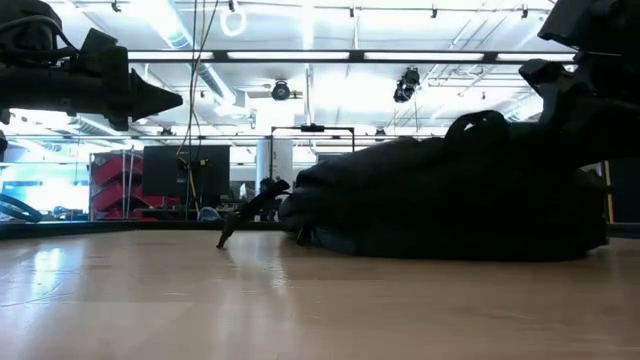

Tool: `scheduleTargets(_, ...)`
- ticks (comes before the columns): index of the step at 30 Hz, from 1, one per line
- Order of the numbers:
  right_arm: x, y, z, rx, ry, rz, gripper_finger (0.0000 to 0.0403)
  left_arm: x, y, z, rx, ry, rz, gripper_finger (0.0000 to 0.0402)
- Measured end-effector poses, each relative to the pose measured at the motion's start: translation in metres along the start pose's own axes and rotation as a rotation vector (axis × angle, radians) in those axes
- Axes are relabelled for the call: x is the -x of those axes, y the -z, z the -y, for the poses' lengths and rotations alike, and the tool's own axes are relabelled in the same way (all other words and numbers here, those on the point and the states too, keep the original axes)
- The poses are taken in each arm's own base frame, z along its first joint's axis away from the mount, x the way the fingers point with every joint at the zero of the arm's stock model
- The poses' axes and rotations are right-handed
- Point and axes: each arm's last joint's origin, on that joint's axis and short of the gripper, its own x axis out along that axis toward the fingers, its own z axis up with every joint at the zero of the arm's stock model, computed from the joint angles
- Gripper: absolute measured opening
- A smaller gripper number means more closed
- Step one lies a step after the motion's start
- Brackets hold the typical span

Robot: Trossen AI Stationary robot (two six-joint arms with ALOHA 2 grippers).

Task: Unpack backpack
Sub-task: Open the black backpack

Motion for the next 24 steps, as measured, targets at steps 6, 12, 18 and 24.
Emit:
scheduleTargets(6,0.0,-0.006,0.0,-0.081,0.047,0.067,0.0006,0.0,0.0,0.0,0.0,0.0,0.001,0.0)
scheduleTargets(12,0.001,-0.017,0.002,-0.183,0.165,0.188,0.0002,0.0,0.0,0.0,0.0,0.0,0.001,0.0)
scheduleTargets(18,0.003,-0.027,0.0,-0.177,0.145,0.244,0.0001,0.0,0.0,0.0,0.0,0.0,0.001,0.0)
scheduleTargets(24,0.008,-0.039,0.002,-0.177,0.175,0.265,0.0001,0.0,0.0,0.0,0.0,0.0,0.001,0.0)
